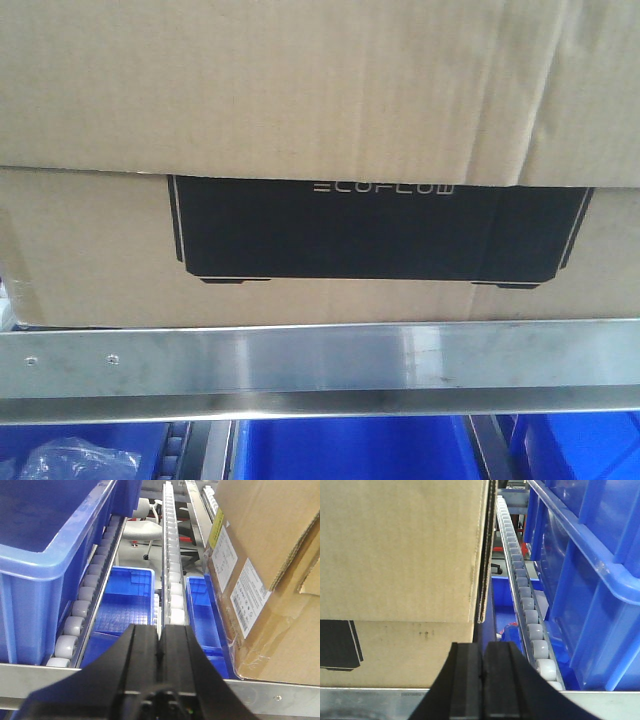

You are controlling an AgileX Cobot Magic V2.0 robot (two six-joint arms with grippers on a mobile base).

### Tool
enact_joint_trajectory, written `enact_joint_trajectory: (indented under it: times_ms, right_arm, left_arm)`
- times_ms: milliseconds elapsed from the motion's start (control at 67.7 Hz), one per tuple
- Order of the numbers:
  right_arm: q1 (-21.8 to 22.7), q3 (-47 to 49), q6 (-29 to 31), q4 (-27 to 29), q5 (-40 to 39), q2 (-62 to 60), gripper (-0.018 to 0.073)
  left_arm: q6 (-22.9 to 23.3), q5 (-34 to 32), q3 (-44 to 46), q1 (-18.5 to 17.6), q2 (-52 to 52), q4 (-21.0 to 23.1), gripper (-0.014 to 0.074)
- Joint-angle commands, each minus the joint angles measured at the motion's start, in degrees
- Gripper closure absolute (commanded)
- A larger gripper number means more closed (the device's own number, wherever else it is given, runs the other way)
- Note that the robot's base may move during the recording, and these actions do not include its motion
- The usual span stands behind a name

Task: Grab box from left shelf to table start

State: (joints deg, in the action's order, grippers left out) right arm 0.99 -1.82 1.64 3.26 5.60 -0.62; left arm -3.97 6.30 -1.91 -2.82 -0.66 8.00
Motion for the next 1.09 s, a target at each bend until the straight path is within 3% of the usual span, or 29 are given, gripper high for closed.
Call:
enact_joint_trajectory:
  times_ms: [0,325,561,679,797,901,989,1078]
  right_arm:
    - [0.39,-0.13,0.37,0.14,-5.03,-0.51,0.0502]
    - [0.39,-0.13,0.37,0.14,-5.03,-0.51,0.0502]
    - [0.39,-0.13,0.37,0.14,-5.03,-0.51,0.0502]
    - [0.39,-0.13,0.37,0.14,-5.11,-0.51,0.0502]
    - [0.39,-0.13,0.37,0.14,-5.11,-0.51,0.0502]
    - [0.39,-0.13,0.37,0.14,-5.11,-0.51,0.0502]
    - [0.39,-0.13,0.37,0.14,-5.11,-0.51,0.0502]
    - [0.39,-0.13,0.37,0.14,-5.11,-0.51,0.0502]
  left_arm:
    - [-0.03,-5.13,0.37,-0.27,-0.80,0.13,0.0687]
    - [-0.03,-5.35,0.37,-0.27,-0.80,0.13,0.0687]
    - [-0.03,-10.28,0.37,-0.27,-0.80,0.86,0.0687]
    - [-0.03,-11.42,0.37,-0.27,-0.80,3.99,0.0687]
    - [-0.03,-10.14,2.72,-0.27,-0.21,11.83,0.0685]
    - [-0.03,-4.45,8.54,-0.34,1.71,5.53,0.0627]
    - [-0.03,-0.87,14.78,-0.34,3.97,-0.82,0.0510]
    - [-0.03,1.18,21.01,-0.34,6.87,-2.02,0.0344]
